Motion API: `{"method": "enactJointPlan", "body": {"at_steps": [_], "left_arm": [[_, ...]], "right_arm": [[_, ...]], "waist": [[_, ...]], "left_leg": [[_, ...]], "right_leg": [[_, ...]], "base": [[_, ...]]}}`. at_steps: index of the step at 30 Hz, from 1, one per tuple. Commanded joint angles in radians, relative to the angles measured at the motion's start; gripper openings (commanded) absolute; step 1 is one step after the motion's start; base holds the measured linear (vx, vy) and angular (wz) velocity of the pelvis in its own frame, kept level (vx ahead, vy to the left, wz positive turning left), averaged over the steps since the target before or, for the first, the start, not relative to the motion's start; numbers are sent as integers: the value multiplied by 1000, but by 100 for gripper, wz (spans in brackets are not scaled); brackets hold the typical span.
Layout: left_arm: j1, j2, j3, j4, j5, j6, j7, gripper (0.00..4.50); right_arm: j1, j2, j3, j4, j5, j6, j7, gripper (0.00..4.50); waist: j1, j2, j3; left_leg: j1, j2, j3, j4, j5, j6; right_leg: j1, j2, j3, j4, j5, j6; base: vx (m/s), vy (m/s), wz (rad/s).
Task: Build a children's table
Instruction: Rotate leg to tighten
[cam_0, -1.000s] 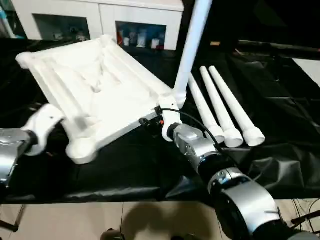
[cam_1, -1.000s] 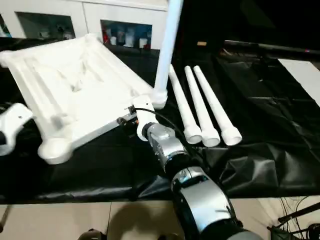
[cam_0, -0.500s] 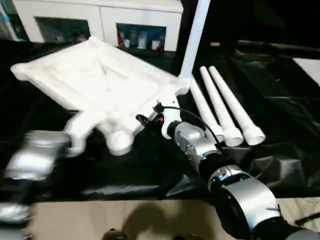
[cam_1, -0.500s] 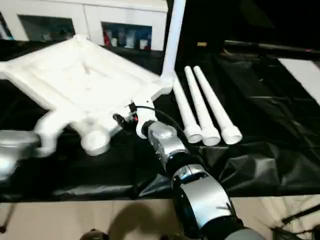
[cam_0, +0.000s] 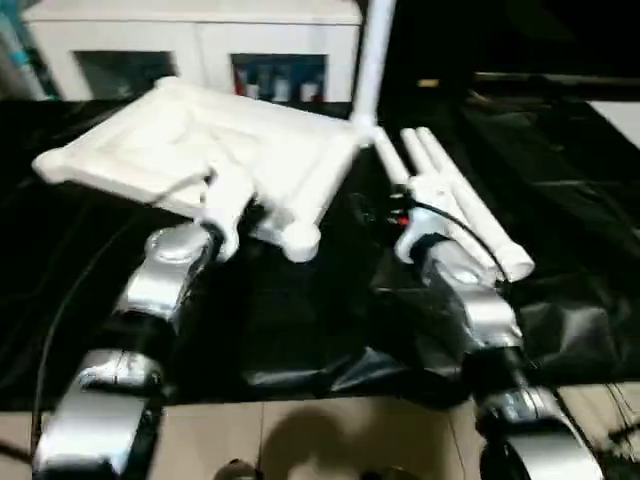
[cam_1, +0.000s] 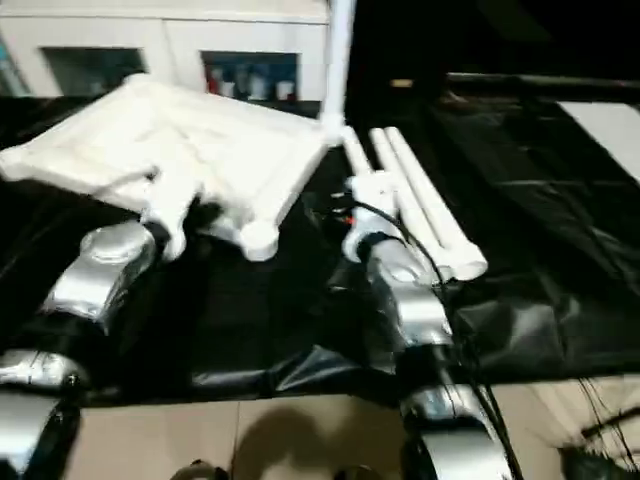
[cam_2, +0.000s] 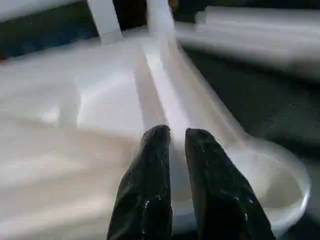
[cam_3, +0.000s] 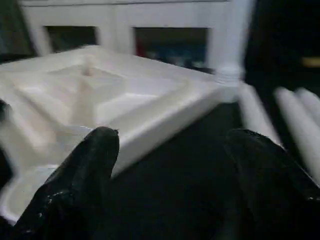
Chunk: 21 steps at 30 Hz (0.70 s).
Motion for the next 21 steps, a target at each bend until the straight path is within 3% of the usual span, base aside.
{"method": "enactJointPlan", "body": {"at_steps": [1, 2, 3, 5, 6, 7, 8, 9, 10, 11, 13, 16, 19, 21], "left_arm": [[79, 11, 36, -137, -25, 49, 23, 77], [79, 11, 36, -137, -25, 49, 23, 77], [136, 14, 45, -248, -22, 91, 49, 77], [195, -7, 72, -374, -21, 173, 118, 77], [196, -8, 73, -377, -21, 174, 121, 77], [209, -35, 98, -405, -30, 165, 166, 77], [214, -58, 118, -416, -45, 156, 195, 77], [218, -75, 130, -423, -56, 148, 215, 77], [218, -86, 139, -422, -58, 136, 234, 77], [222, -107, 151, -426, -59, 120, 266, 77], [249, -143, 157, -463, -52, 103, 316, 77], [280, -151, 136, -523, -39, 109, 321, 77], [346, -178, 110, -601, -24, 143, 344, 77], [360, -177, 96, -603, -10, 140, 343, 77]], "right_arm": [[3, -7, -4, -56, -3, 58, -35, 378], [3, -7, -4, -56, -3, 58, -35, 378], [-9, -16, 0, -80, -25, 105, -58, 378], [-36, -28, -10, -118, -48, 171, -95, 378], [-36, -29, -10, -124, -51, 178, -98, 378], [-32, -32, -15, -166, -35, 218, -91, 378], [-25, -36, -15, -188, -21, 217, -72, 378], [-17, -40, -14, -206, -10, 217, -58, 378], [-8, -41, -11, -217, -15, 202, -59, 378], [11, -43, -3, -239, -25, 175, -60, 378], [74, -47, 25, -299, -53, 106, -65, 378], [119, -38, 31, -344, -39, 126, -66, 378], [209, 0, 52, -439, -10, 206, -78, 378], [218, 6, 58, -448, -11, 218, -81, 378]], "waist": [[1, -2, -89], [1, -2, -89], [-4, -1, -95], [-10, 3, -90], [-11, -2, -89], [-7, -8, -84], [-5, -8, -82], [-4, -19, -81], [0, -11, -81], [-1, -16, -81], [3, -16, -85], [-2, -17, -90], [-6, -22, -86], [-10, -22, -85]], "left_leg": [[-9, -8, 9, -65, -201, 9], [-9, -8, 9, -65, -201, 9], [-1, -4, 10, -59, -188, 12], [0, -3, 12, -60, -177, 22], [1, -6, 16, -58, -184, 26], [8, -10, 19, -59, -216, 25], [9, -8, 18, -60, -234, 22], [7, -8, 18, -61, -238, 23], [8, -8, 16, -62, -241, 20], [7, -8, 17, -62, -241, 22], [2, -3, 15, -62, -224, 14], [3, -8, 13, -64, -236, 13], [0, -4, 14, -66, -257, 22], [1, -7, 13, -67, -273, 22]], "right_leg": [[68, -60, 38, -77, -236, -166], [68, -60, 38, -77, -236, -166], [65, -58, 42, -70, -202, -169], [56, -51, 41, -70, -155, -179], [54, -48, 40, -73, -162, -177], [47, -46, 41, -83, -225, -160], [48, -49, 42, -85, -257, -148], [49, -50, 42, -88, -274, -139], [46, -52, 42, -89, -293, -125], [45, -50, 42, -91, -300, -117], [48, -52, 43, -88, -244, -103], [50, -47, 41, -86, -235, -101], [48, -47, 43, -90, -238, -99], [46, -45, 42, -94, -278, -89]], "base": [[0, 0, 0], [0, 0, 0], [0, 0, 0], [0, 0, 0], [0, 0, 0], [0, 0, 0], [0, 0, 0], [0, 0, 0], [0, 0, 0], [0, 0, 0], [0, 0, 0], [0, 0, 0], [0, 0, 0], [0, 0, 0]]}}
